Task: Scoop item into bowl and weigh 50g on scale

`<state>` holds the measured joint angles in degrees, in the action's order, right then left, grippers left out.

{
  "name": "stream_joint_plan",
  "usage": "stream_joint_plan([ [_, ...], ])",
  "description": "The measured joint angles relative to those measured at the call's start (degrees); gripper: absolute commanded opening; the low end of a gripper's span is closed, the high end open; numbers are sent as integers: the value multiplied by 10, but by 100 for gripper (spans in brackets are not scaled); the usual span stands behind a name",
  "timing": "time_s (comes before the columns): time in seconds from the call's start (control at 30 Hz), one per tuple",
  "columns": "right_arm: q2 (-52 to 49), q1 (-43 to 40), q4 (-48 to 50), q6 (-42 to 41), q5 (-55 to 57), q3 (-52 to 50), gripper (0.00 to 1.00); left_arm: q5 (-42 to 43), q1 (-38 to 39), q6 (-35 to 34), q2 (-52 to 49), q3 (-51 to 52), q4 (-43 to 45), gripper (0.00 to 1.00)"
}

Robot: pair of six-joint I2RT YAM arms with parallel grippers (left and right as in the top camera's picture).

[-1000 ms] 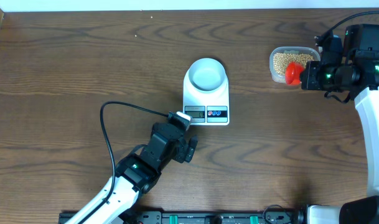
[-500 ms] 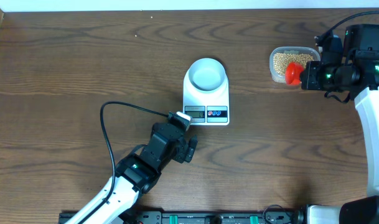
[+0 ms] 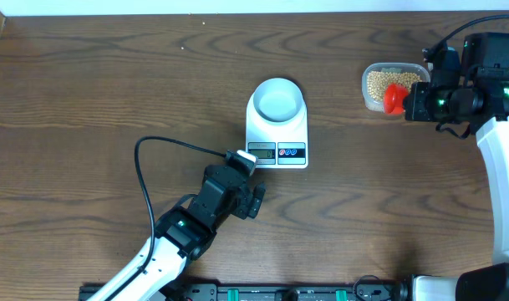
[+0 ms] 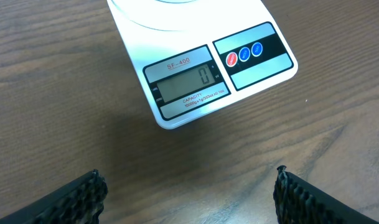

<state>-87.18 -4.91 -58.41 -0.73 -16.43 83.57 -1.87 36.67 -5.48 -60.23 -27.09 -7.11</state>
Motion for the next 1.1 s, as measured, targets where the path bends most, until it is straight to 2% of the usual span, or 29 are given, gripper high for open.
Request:
stream_joint_plan([
  [0.27,0,0,-27,6,4,0,1,0,0,0,0,0,0,88],
  [1.1,0,0,-22,12,4,0,1,0,0,0,0,0,0,88],
])
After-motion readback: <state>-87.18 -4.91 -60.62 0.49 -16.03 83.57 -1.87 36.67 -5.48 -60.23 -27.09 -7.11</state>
